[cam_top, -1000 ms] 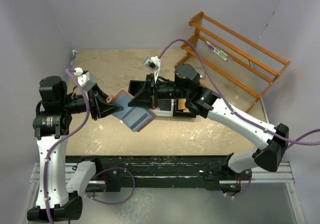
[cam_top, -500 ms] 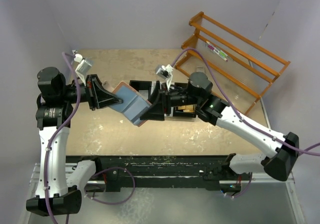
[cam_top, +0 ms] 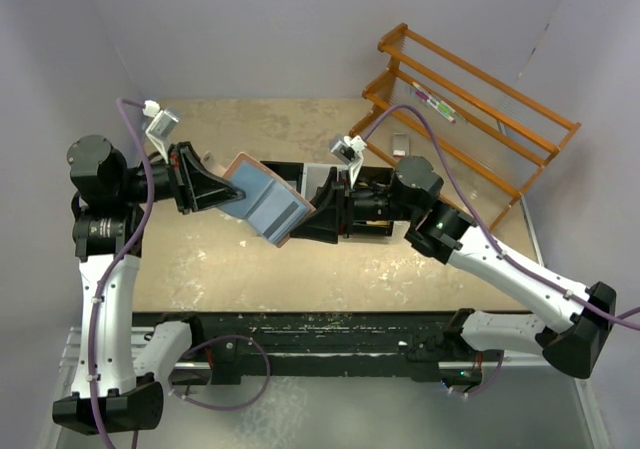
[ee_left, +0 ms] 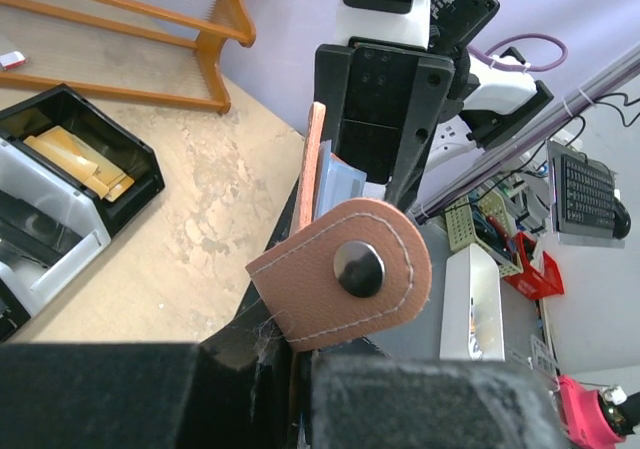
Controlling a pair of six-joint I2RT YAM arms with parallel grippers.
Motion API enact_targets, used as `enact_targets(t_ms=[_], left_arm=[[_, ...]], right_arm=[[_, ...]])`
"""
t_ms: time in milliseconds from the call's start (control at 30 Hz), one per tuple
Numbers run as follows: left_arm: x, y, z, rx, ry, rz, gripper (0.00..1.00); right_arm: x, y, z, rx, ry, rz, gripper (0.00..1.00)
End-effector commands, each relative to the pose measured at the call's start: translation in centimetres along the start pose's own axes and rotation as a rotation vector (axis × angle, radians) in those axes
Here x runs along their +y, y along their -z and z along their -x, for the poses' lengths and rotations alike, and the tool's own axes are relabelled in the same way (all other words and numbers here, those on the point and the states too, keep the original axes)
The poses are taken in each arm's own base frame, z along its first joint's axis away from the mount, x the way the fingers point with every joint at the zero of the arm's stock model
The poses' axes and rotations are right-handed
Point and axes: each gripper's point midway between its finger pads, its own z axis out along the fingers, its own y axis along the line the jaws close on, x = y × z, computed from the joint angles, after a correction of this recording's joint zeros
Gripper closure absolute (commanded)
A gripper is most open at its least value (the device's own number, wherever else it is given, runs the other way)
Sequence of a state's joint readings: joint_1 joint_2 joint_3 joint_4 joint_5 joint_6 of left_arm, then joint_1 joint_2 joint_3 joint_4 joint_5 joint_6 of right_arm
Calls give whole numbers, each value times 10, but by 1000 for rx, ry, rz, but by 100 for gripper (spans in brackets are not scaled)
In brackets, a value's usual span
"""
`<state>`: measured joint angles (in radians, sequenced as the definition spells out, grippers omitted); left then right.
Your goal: Take the credit cards out of the card holder
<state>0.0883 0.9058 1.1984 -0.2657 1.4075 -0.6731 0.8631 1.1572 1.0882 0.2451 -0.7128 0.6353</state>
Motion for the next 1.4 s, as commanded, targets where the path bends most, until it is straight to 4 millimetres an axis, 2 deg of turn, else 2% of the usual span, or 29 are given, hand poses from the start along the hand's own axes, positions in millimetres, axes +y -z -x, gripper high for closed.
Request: enact_targets(t_ms=[0, 233, 433, 667, 867, 1200, 1367], left_arm=[[5, -2, 6, -26, 9, 22, 100], [8, -2, 7, -24, 36, 12, 100], [12, -3, 10, -31, 53, 21, 100], [24, -5, 10, -32, 120, 28, 100], [23, -5, 9, -31, 124, 24, 100], [22, -5, 9, -31, 124, 21, 100], [20, -5, 9, -29, 122, 17, 100]], right_arm=[[-10, -3, 23, -66, 43, -76, 59], [-17, -8, 28, -73, 62, -100, 65], [-13, -2, 19, -43, 106, -78, 64], [-12, -1, 21, -51, 132, -74, 67], [-13, -2, 26, -56, 144, -80, 69], [-32, -5, 30, -69, 123, -180, 71], [-36, -8, 36, -93, 109, -190, 70]])
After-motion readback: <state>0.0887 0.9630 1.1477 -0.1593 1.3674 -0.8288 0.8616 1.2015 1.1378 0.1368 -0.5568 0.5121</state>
